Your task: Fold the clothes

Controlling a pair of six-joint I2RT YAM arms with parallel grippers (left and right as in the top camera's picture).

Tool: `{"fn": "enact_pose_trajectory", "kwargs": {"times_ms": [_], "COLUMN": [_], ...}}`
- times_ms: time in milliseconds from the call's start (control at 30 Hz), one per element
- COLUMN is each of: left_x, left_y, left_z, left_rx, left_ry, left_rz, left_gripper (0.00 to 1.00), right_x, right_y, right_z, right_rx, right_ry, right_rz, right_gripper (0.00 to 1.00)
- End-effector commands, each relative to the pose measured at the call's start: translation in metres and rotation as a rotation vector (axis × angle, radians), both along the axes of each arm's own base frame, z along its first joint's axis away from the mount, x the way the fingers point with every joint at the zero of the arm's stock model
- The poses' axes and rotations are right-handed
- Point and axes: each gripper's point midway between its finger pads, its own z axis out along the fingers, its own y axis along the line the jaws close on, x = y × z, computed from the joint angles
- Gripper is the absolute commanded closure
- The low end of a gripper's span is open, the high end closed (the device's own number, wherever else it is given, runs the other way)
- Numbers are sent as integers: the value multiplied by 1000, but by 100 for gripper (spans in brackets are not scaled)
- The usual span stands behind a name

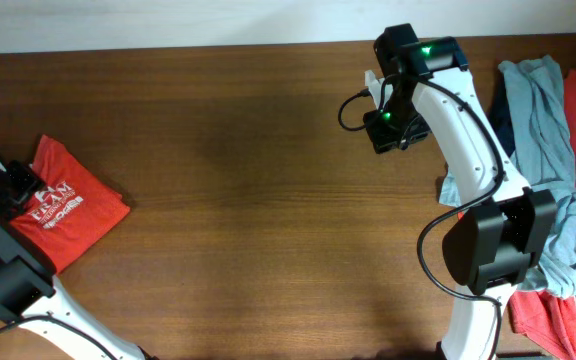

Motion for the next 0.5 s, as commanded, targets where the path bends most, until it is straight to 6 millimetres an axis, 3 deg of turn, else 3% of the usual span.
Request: {"fn": "enact_pose_trajectory", "kwargs": {"times_ms": [0,333,467], "left_x": [2,5,14], "left_y": [-8,-10,-20], "left_z": [-12,-15,-26], "left_rx": [-1,2,10], "left_ry": [20,20,20], "left_rz": [-34,-41,-166], "left_gripper": [36,29,30], "right_x": [-1,-2,-3], "right_y": [-4,-5,-5], "right_z": [1,1,1], "right_rx": [-6,-6,-7], "right_ry": [7,9,14], "right_rz": [-18,-18,-18], "right_gripper": [57,57,57]}}
